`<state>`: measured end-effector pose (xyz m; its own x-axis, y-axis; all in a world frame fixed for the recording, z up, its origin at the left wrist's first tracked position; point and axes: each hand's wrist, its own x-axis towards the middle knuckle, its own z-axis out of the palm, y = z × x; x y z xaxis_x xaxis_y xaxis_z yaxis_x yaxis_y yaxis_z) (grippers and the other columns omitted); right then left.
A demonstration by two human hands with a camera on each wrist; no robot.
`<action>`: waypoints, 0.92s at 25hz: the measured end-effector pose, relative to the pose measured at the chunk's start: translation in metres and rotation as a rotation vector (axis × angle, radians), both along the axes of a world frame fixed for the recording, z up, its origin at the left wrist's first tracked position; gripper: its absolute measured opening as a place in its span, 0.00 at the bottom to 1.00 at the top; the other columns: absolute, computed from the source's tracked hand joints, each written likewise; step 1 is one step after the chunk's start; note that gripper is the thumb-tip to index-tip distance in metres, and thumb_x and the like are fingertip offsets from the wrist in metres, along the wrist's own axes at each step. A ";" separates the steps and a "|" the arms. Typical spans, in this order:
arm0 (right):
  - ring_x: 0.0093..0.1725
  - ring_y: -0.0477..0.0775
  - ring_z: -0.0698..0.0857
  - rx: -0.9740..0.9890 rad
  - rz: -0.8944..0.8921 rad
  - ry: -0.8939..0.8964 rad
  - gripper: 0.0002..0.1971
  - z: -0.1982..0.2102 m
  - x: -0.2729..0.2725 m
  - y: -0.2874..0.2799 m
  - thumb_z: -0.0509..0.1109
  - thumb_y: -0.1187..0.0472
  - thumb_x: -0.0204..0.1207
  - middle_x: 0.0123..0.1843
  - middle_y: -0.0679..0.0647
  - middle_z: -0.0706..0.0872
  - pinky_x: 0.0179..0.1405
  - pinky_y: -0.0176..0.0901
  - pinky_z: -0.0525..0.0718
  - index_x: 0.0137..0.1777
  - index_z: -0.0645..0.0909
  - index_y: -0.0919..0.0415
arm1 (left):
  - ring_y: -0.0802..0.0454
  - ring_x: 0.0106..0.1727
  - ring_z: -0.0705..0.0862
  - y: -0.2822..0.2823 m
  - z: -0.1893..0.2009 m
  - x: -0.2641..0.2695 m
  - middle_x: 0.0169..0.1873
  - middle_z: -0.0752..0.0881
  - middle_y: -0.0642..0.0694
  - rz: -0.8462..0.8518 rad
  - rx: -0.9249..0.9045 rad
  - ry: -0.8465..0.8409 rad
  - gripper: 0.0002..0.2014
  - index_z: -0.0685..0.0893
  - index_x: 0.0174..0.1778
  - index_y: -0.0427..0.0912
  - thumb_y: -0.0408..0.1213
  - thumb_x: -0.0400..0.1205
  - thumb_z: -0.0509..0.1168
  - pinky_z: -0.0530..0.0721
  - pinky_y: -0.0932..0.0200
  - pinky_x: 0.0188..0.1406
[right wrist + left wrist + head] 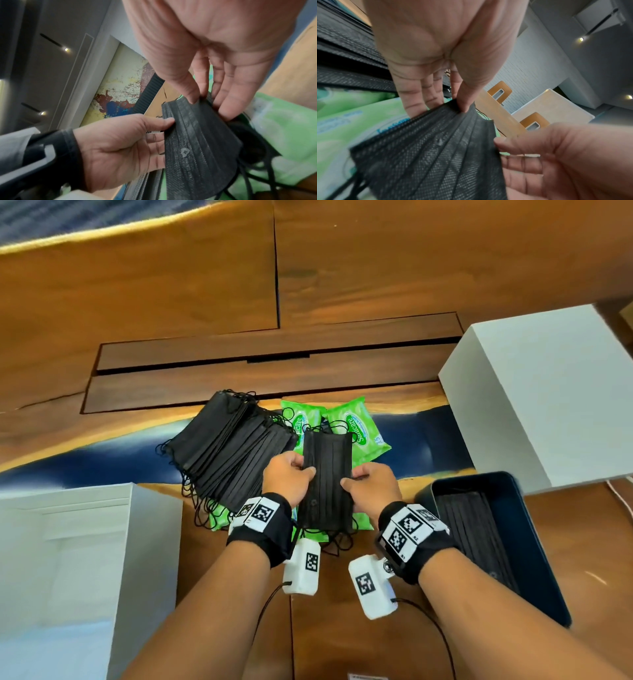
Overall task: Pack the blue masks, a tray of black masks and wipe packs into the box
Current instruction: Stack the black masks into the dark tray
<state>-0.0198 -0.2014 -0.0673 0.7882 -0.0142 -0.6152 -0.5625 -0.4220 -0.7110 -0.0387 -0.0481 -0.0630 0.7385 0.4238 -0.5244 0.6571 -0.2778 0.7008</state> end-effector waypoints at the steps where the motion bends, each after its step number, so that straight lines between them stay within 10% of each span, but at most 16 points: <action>1: 0.49 0.58 0.89 -0.016 -0.004 -0.017 0.07 0.002 0.002 0.001 0.78 0.56 0.66 0.47 0.52 0.88 0.50 0.61 0.90 0.38 0.81 0.52 | 0.46 0.47 0.85 -0.001 0.001 0.002 0.42 0.86 0.48 -0.021 0.048 0.003 0.06 0.83 0.46 0.43 0.38 0.78 0.73 0.83 0.54 0.48; 10: 0.53 0.58 0.87 -0.055 0.037 -0.021 0.23 0.003 0.009 0.017 0.76 0.59 0.71 0.45 0.46 0.82 0.54 0.61 0.87 0.62 0.71 0.57 | 0.47 0.51 0.87 -0.001 -0.009 0.004 0.49 0.88 0.49 -0.021 0.021 -0.061 0.18 0.79 0.65 0.46 0.33 0.79 0.70 0.86 0.46 0.57; 14: 0.56 0.55 0.87 0.018 0.038 0.039 0.27 0.009 0.008 0.016 0.78 0.52 0.70 0.51 0.50 0.86 0.59 0.60 0.86 0.65 0.74 0.60 | 0.42 0.54 0.88 -0.002 0.002 0.000 0.52 0.90 0.40 0.020 -0.263 -0.138 0.10 0.84 0.58 0.43 0.29 0.85 0.61 0.84 0.40 0.62; 18: 0.51 0.50 0.87 0.369 -0.018 0.219 0.16 0.033 -0.004 0.004 0.75 0.52 0.76 0.53 0.53 0.90 0.46 0.47 0.85 0.59 0.84 0.59 | 0.42 0.52 0.88 0.002 0.026 -0.015 0.53 0.89 0.37 0.107 -0.695 -0.193 0.13 0.84 0.57 0.38 0.25 0.88 0.54 0.87 0.44 0.55; 23: 0.46 0.53 0.87 0.586 -0.058 0.304 0.10 0.051 -0.020 -0.008 0.73 0.62 0.78 0.50 0.57 0.89 0.45 0.49 0.89 0.57 0.82 0.62 | 0.42 0.56 0.87 -0.001 0.038 -0.040 0.57 0.88 0.37 0.129 -0.799 -0.221 0.13 0.82 0.61 0.39 0.26 0.88 0.55 0.86 0.45 0.56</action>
<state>-0.0402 -0.2093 -0.0165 0.5861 0.3535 -0.7291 -0.7846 0.0231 -0.6196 -0.0786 -0.0491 -0.0255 0.8307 0.0746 -0.5518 0.4742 0.4245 0.7713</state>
